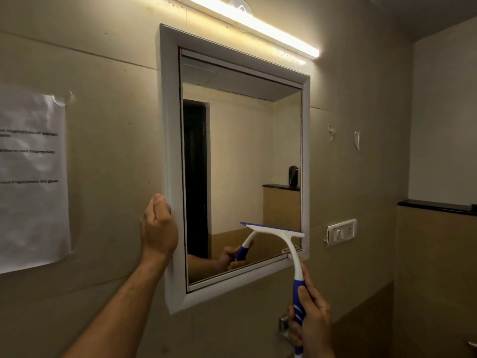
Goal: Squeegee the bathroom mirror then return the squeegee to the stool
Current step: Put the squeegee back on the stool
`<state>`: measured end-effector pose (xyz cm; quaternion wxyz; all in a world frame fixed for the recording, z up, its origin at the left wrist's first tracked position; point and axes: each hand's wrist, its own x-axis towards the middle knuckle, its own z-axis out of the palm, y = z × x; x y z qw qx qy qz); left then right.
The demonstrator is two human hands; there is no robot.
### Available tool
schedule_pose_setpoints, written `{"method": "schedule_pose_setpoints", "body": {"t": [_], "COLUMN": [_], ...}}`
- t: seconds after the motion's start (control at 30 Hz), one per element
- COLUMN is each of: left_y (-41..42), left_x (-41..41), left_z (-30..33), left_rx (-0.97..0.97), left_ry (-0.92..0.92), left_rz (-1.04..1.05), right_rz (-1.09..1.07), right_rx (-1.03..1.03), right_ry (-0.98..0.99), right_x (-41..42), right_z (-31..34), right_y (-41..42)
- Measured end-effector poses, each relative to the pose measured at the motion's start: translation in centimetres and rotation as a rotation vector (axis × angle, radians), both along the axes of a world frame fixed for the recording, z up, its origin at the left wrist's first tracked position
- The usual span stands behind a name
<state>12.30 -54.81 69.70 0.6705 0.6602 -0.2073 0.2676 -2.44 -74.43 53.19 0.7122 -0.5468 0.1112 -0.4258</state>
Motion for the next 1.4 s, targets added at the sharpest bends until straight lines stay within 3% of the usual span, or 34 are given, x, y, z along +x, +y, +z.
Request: {"method": "schedule_pose_setpoints", "body": {"t": [0.3, 0.5, 0.63, 0.77, 1.0, 1.2, 1.4], "left_y": [5.2, 17.2, 27.7, 37.3, 48.9, 51.8, 51.9], "left_x": [2.4, 1.2, 0.8, 0.2, -3.6, -7.8, -10.5], "left_z": [-3.1, -11.0, -18.9, -27.1, -40.4, -49.9, -56.3], "left_rx": [0.155, 0.291, 0.454, 0.568, 0.847, 0.964, 1.105], "left_ry": [0.019, -0.18, -0.145, -0.014, 0.255, 0.544, 0.75], "left_rz": [-0.227, -0.093, 0.047, 0.157, 0.278, 0.294, 0.28], "right_rz": [-0.021, -0.039, -0.002, 0.074, 0.322, 0.411, 0.44], "right_rx": [0.013, -0.081, -0.208, -0.291, -0.25, -0.126, -0.15], "right_ry": [-0.048, -0.16, -0.151, 0.011, 0.457, 0.951, 1.156], "right_x": [-0.2, -1.1, -0.3, 1.2, 2.6, 2.6, 2.5], "right_z": [0.7, -0.2, -4.7, -11.2, -23.8, -33.3, -40.5], "right_y": [9.8, 21.7, 30.4, 38.1, 47.1, 49.5, 50.3]}}
